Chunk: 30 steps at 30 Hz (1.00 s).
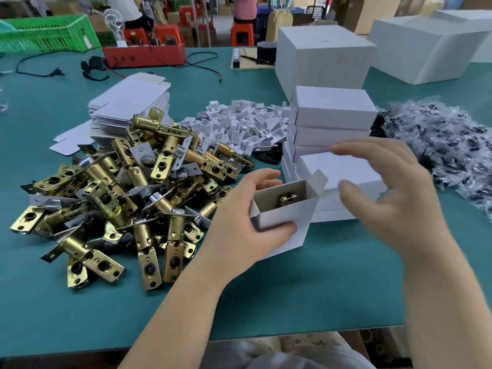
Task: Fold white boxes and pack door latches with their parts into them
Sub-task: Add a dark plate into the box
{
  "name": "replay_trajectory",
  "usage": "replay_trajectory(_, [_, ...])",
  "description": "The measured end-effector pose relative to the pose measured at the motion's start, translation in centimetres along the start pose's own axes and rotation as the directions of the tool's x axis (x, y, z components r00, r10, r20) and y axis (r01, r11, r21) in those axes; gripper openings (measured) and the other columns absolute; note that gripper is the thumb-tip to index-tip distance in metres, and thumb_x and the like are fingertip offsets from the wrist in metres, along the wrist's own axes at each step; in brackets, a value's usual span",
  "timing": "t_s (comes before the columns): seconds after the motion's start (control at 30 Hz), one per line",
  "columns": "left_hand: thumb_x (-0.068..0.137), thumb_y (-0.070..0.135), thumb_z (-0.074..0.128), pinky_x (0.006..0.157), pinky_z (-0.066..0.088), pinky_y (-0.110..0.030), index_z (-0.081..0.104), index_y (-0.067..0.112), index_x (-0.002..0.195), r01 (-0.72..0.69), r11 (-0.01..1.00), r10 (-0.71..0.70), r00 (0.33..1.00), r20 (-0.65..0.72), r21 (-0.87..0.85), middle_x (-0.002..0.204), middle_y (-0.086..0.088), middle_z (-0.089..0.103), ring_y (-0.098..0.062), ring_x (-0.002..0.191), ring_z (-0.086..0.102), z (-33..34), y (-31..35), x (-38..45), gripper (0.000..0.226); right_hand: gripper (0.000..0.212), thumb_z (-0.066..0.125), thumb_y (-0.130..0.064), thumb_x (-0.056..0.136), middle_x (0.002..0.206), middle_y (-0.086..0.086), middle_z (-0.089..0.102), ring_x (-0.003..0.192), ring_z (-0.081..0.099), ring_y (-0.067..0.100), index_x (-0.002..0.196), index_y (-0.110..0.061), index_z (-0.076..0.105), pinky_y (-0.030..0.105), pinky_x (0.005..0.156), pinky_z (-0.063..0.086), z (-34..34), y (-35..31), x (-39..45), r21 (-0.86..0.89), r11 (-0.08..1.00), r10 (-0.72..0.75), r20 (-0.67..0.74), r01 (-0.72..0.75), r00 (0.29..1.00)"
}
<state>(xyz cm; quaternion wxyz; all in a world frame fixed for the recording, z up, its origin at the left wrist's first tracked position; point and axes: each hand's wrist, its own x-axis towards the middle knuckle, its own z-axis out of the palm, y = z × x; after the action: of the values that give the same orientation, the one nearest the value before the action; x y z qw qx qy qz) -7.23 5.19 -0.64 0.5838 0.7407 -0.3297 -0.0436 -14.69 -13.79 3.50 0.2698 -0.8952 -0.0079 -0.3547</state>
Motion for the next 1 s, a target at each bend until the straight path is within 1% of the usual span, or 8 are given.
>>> replay_trajectory(0.13, [0.07,0.023,0.082,0.081,0.046,-0.007,0.046,0.049,0.119,-0.018,1.0,0.017,1.0,0.023,0.018,0.116,0.029,0.056,0.004,0.108,0.058,-0.1,-0.1,0.1,0.066,0.04,0.081,-0.019,0.075,0.137,-0.008,0.046,0.132,0.031,0.014,0.109,-0.035,0.066,0.034,0.113,0.021,-0.8,3.9,-1.3,-0.126,0.977,0.194,0.186,-0.173,0.963])
replay_trajectory(0.23, [0.07,0.023,0.082,0.081,0.046,-0.006,0.049,0.045,0.121,-0.03,1.0,0.029,0.999,0.027,0.004,0.117,0.028,0.057,0.003,0.11,0.057,0.0,-0.2,0.1,0.064,0.041,0.079,-0.018,0.075,0.13,0.001,0.053,0.129,0.034,0.022,0.11,-0.035,0.066,0.013,0.106,0.019,0.5,4.9,-1.5,-0.116,0.967,0.238,0.077,-0.229,0.968])
replay_trajectory(0.5, [0.07,0.021,0.081,0.079,0.048,-0.007,0.053,0.049,0.114,-0.038,0.998,0.037,0.999,-0.007,-0.04,0.114,0.029,0.062,0.003,0.108,0.059,0.3,-0.4,0.4,0.059,0.037,0.08,-0.032,0.073,0.12,-0.001,0.055,0.119,0.031,0.016,0.109,-0.029,0.071,0.013,0.096,0.02,1.9,5.7,-1.4,-0.134,0.974,0.186,-0.003,-0.184,0.983])
replay_trajectory(0.6, [0.071,0.017,0.082,0.082,0.048,-0.01,0.055,0.046,0.112,-0.046,0.997,0.045,0.999,-0.015,-0.056,0.114,0.027,0.063,0.001,0.107,0.061,1.0,-0.4,0.8,0.058,0.027,0.071,-0.048,0.08,0.113,-0.018,0.055,0.113,0.039,0.001,0.105,-0.044,0.064,0.007,0.094,0.026,1.3,6.1,-0.8,0.037,0.966,0.255,-0.005,-0.255,0.967])
replay_trajectory(0.7, [0.069,0.007,0.086,0.083,0.05,-0.012,0.052,0.042,0.116,-0.016,0.992,0.015,1.0,-0.011,-0.124,0.113,0.024,0.065,-0.001,0.107,0.063,1.2,-0.7,1.2,0.067,0.015,0.054,-0.033,0.088,0.099,-0.015,0.067,0.088,0.058,0.0,0.092,-0.042,0.065,0.017,0.08,0.045,-0.1,9.2,1.3,0.254,0.845,0.512,-0.133,-0.47,0.849])
replay_trajectory(0.77, [0.068,0.0,0.085,0.078,0.05,-0.012,0.053,0.034,0.115,0.01,0.985,-0.009,1.0,0.005,-0.172,0.109,0.02,0.066,0.0,0.101,0.064,1.0,-1.0,1.4,0.066,0.018,0.055,-0.02,0.088,0.098,0.0,0.07,0.077,0.058,0.009,0.098,-0.028,0.068,0.026,0.069,0.046,-0.6,12.1,2.6,0.095,0.776,0.631,-0.111,-0.624,0.768])
replay_trajectory(0.87, [0.069,-0.002,0.084,0.07,0.051,-0.011,0.059,0.027,0.107,0.031,0.982,-0.025,0.999,0.033,-0.188,0.097,0.018,0.067,0.002,0.088,0.064,0.8,-1.2,1.6,0.054,0.032,0.059,-0.012,0.086,0.116,0.013,0.065,0.101,0.06,0.028,0.118,-0.014,0.066,0.036,0.09,0.046,-0.2,15.3,3.7,-0.262,0.737,0.64,-0.025,-0.623,0.768])
replay_trajectory(1.0, [0.068,0.004,0.083,0.07,0.051,-0.013,0.059,0.026,0.107,0.048,0.977,-0.038,0.998,0.05,-0.208,0.094,0.017,0.067,0.001,0.086,0.064,0.8,-1.2,1.7,0.05,0.057,0.049,-0.041,0.09,0.139,0.021,0.048,0.125,0.042,0.04,0.135,-0.006,0.052,0.042,0.106,0.033,1.2,16.0,3.7,-0.485,0.702,0.628,0.077,-0.521,0.774])
